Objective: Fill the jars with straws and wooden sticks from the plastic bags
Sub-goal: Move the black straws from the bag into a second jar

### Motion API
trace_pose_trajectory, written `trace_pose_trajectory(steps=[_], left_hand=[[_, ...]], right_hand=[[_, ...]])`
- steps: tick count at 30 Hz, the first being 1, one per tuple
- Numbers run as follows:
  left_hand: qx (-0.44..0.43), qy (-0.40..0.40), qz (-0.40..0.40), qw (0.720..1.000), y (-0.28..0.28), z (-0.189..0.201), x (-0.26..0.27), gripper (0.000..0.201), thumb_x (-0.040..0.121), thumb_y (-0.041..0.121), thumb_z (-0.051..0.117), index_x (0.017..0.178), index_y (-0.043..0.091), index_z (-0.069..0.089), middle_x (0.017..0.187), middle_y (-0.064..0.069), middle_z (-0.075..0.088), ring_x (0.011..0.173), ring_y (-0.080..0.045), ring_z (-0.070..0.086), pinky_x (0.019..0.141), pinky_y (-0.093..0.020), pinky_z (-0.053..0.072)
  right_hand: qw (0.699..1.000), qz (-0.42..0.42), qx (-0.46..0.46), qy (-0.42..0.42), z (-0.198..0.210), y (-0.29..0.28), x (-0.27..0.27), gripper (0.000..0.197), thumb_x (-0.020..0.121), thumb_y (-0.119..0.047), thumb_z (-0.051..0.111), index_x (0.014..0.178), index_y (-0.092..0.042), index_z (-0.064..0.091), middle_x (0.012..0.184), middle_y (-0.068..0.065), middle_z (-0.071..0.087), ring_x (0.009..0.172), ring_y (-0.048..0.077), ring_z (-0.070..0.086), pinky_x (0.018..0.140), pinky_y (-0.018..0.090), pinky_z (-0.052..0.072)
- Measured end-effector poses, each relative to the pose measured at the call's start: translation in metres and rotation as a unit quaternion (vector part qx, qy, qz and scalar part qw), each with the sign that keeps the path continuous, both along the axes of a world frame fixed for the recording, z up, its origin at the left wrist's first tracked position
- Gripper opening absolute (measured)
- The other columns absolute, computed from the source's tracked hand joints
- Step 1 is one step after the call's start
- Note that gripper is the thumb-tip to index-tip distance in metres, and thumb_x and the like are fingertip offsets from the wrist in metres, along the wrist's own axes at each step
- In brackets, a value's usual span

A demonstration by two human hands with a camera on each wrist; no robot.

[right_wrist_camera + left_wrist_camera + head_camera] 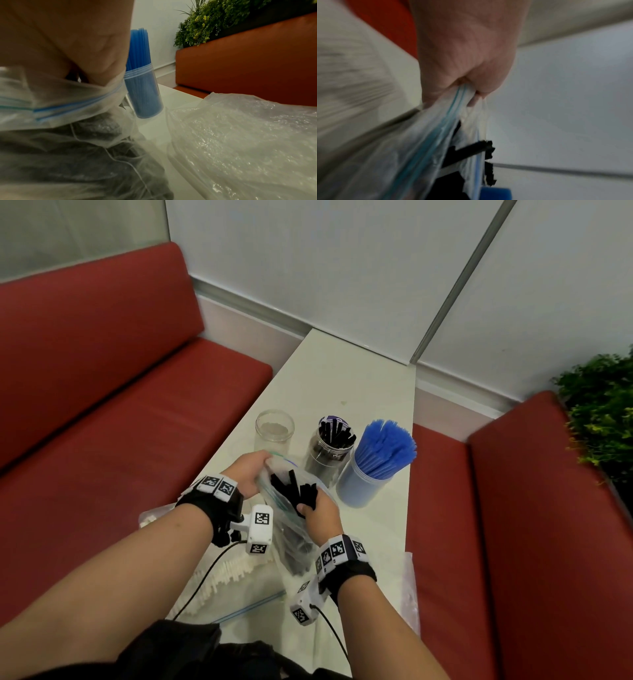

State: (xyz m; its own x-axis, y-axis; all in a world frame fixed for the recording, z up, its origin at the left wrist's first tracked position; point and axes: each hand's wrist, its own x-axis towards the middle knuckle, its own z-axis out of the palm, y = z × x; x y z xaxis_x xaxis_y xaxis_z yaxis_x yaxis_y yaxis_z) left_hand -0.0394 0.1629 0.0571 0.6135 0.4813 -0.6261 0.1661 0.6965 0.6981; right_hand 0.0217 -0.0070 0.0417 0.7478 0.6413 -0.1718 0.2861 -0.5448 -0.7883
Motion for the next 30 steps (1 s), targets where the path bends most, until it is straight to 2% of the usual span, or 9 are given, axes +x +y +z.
trace_pose_trajectory(steps=[2, 6, 11, 14, 18, 20, 24, 27, 30], left_hand=[[-0.022, 0.001, 0.013, 1.000, -0.002, -0.004, -0.004, 0.024, 0.104, 0.018, 0.041, 0.101, 0.002, 0.060, 0.090, -0.014, 0.065, 0.070, -0.025, 0.067, 0.052, -0.031, 0.057], [0.024, 0.060, 0.005, 0.998, -0.005, -0.019, -0.012, 0.030, 0.104, 0.014, 0.044, 0.125, -0.005, 0.053, 0.093, -0.016, 0.064, 0.077, -0.027, 0.063, 0.071, -0.039, 0.053], [-0.011, 0.159, -0.185, 0.970, -0.008, -0.024, -0.033, 0.050, 0.100, 0.048, 0.047, 0.121, 0.004, 0.053, 0.119, -0.021, 0.061, 0.093, -0.039, 0.066, 0.066, -0.050, 0.057], [-0.010, 0.095, -0.143, 0.985, -0.005, -0.029, -0.029, 0.048, 0.103, 0.037, 0.045, 0.126, -0.004, 0.055, 0.111, -0.020, 0.065, 0.087, -0.032, 0.066, 0.077, -0.047, 0.055], [0.069, 0.106, -0.014, 0.992, 0.000, -0.033, -0.031, 0.034, 0.098, 0.016, 0.058, 0.125, -0.004, 0.059, 0.089, -0.013, 0.067, 0.070, -0.023, 0.064, 0.051, -0.028, 0.055], [0.059, 0.112, -0.031, 0.991, -0.001, -0.027, -0.032, 0.032, 0.097, 0.025, 0.058, 0.123, 0.007, 0.062, 0.092, -0.010, 0.069, 0.078, -0.024, 0.066, 0.060, -0.032, 0.056], [-0.007, 0.080, -0.143, 0.987, 0.001, -0.011, -0.029, 0.046, 0.098, 0.055, 0.045, 0.119, 0.018, 0.060, 0.117, -0.015, 0.069, 0.106, -0.034, 0.066, 0.084, -0.047, 0.053], [0.011, 0.068, -0.114, 0.991, 0.003, -0.001, -0.022, 0.049, 0.102, 0.051, 0.037, 0.126, 0.013, 0.057, 0.118, -0.015, 0.068, 0.102, -0.032, 0.066, 0.081, -0.046, 0.055], [0.035, 0.065, -0.109, 0.991, 0.001, 0.010, -0.016, 0.050, 0.104, 0.049, 0.031, 0.127, 0.013, 0.058, 0.111, -0.011, 0.069, 0.091, -0.028, 0.066, 0.070, -0.040, 0.055]], right_hand=[[0.999, 0.013, 0.027, -0.011, 0.001, 0.001, -0.002, 0.043, 0.088, 0.006, 0.062, 0.129, -0.007, 0.062, 0.124, 0.004, 0.065, 0.115, 0.018, 0.057, 0.096, 0.020, 0.039], [0.998, 0.005, 0.052, -0.018, -0.004, 0.001, -0.006, 0.040, 0.084, 0.010, 0.061, 0.119, -0.009, 0.068, 0.115, 0.002, 0.067, 0.108, 0.017, 0.059, 0.095, 0.022, 0.043], [1.000, -0.003, -0.012, -0.027, -0.015, 0.001, -0.011, 0.027, 0.092, 0.000, 0.060, 0.118, -0.005, 0.063, 0.117, 0.009, 0.068, 0.111, 0.025, 0.061, 0.087, 0.019, 0.041], [0.999, 0.034, 0.005, -0.036, -0.012, 0.005, -0.014, 0.030, 0.093, 0.002, 0.056, 0.122, -0.005, 0.063, 0.120, 0.009, 0.068, 0.108, 0.019, 0.060, 0.084, 0.016, 0.036], [0.998, 0.049, 0.038, -0.032, -0.006, 0.009, -0.013, 0.028, 0.094, 0.004, 0.054, 0.118, -0.005, 0.065, 0.115, 0.010, 0.069, 0.103, 0.017, 0.059, 0.086, 0.020, 0.040], [0.997, 0.071, 0.012, -0.023, -0.008, 0.010, -0.014, 0.022, 0.095, 0.002, 0.055, 0.114, -0.004, 0.065, 0.111, 0.013, 0.070, 0.098, 0.017, 0.059, 0.083, 0.023, 0.041], [0.995, 0.090, 0.007, 0.035, -0.001, 0.017, -0.014, 0.027, 0.097, 0.000, 0.056, 0.123, -0.006, 0.063, 0.119, 0.011, 0.070, 0.109, 0.021, 0.062, 0.098, 0.029, 0.046], [0.995, 0.067, 0.055, 0.058, 0.010, 0.023, -0.008, 0.030, 0.096, 0.000, 0.059, 0.125, -0.006, 0.062, 0.121, 0.008, 0.070, 0.111, 0.019, 0.062, 0.097, 0.025, 0.044], [0.996, 0.035, 0.072, 0.050, 0.013, 0.022, -0.003, 0.029, 0.094, -0.003, 0.064, 0.123, -0.004, 0.064, 0.117, 0.009, 0.072, 0.110, 0.023, 0.065, 0.099, 0.033, 0.049]])
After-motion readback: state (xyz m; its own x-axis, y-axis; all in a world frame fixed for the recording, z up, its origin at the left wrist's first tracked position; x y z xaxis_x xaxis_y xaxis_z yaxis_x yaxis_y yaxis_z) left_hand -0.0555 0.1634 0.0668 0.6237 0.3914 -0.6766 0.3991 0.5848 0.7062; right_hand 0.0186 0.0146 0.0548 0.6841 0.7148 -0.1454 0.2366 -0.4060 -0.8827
